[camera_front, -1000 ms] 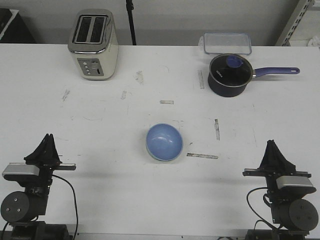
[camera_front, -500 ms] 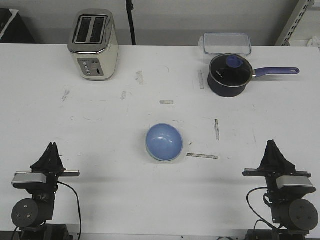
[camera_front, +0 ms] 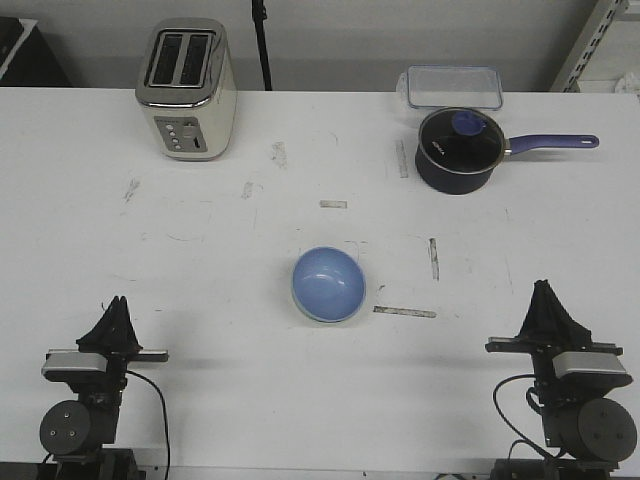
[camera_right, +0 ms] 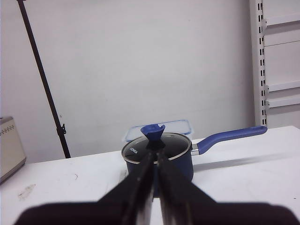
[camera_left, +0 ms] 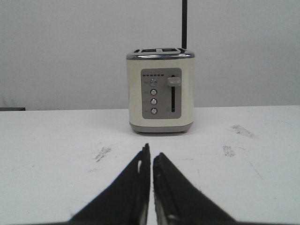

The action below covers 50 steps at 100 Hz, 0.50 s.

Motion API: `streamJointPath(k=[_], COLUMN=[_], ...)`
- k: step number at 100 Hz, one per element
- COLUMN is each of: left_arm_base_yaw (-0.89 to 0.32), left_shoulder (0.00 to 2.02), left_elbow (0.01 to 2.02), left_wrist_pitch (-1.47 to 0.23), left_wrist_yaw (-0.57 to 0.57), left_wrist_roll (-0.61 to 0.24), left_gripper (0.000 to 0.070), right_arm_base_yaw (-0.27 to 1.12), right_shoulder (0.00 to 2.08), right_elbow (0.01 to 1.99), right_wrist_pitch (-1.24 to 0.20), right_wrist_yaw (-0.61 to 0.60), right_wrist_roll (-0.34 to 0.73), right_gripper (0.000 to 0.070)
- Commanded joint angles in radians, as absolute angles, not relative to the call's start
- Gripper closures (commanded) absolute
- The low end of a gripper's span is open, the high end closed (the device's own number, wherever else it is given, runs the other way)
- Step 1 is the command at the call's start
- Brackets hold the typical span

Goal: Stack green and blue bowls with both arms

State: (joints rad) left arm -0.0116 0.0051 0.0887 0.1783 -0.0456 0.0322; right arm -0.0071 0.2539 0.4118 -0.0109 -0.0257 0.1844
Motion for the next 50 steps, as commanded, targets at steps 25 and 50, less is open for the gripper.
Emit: streamJointPath(k=[25, 50], left_arm_base_yaw=[-0.028, -0.028], left_shoulder=[0.003, 0.003], left_elbow=[0.012, 0.012], left_wrist_pitch=[0.250, 0.248], left_wrist_yaw=[-0.036, -0.030], left_wrist_roll=[0.033, 0.033], left_gripper=[0.0699, 0.0699], right_arm_base_yaw=[-0.007, -0.007], right_shoulder=[0.254, 0.254], right_elbow=[0.413, 0.413], right_wrist_pitch=[0.000, 0.000], right_wrist_yaw=[-0.025, -0.025], right_wrist_roll=[0.193, 0.193], right_gripper=[0.0696, 0.0696])
